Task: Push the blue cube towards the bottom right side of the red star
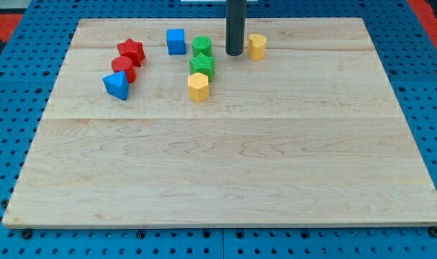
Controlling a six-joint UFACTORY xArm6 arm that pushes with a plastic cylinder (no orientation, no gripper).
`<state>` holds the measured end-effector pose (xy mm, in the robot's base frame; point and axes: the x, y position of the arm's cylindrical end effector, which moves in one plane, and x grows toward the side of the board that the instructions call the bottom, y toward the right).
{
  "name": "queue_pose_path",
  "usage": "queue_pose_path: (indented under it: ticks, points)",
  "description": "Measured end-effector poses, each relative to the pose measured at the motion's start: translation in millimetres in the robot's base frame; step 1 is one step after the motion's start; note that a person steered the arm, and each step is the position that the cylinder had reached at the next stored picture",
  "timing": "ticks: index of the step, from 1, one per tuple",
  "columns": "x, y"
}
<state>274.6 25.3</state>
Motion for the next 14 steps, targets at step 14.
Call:
queue_pose_path:
  ticks: [14]
  points:
    - [-51.7,-177.2]
